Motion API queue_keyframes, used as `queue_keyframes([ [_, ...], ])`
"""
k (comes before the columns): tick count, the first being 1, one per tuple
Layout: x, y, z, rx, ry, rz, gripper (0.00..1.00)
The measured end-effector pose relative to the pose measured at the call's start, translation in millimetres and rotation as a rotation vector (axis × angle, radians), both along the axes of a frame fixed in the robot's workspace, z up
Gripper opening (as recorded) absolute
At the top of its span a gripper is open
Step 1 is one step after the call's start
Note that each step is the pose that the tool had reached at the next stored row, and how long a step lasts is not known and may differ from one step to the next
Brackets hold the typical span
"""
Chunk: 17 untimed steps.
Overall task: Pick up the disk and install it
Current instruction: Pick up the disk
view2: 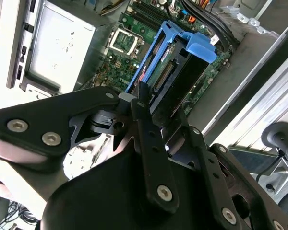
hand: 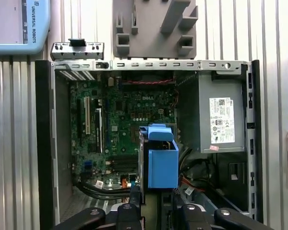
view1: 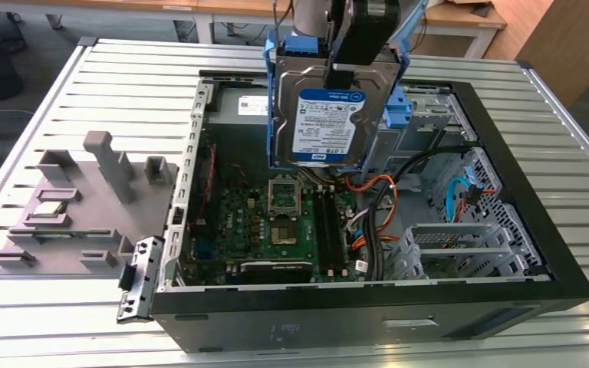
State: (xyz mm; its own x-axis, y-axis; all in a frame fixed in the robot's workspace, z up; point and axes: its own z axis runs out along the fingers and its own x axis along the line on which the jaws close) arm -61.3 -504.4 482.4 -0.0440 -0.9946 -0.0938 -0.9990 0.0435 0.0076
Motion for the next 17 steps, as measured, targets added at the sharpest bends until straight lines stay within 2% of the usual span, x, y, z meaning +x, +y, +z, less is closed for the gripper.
queue_keyframes([
  [17,29.8,-12.9,-1.5,-0.0001,0.0047,0.0,0.35],
])
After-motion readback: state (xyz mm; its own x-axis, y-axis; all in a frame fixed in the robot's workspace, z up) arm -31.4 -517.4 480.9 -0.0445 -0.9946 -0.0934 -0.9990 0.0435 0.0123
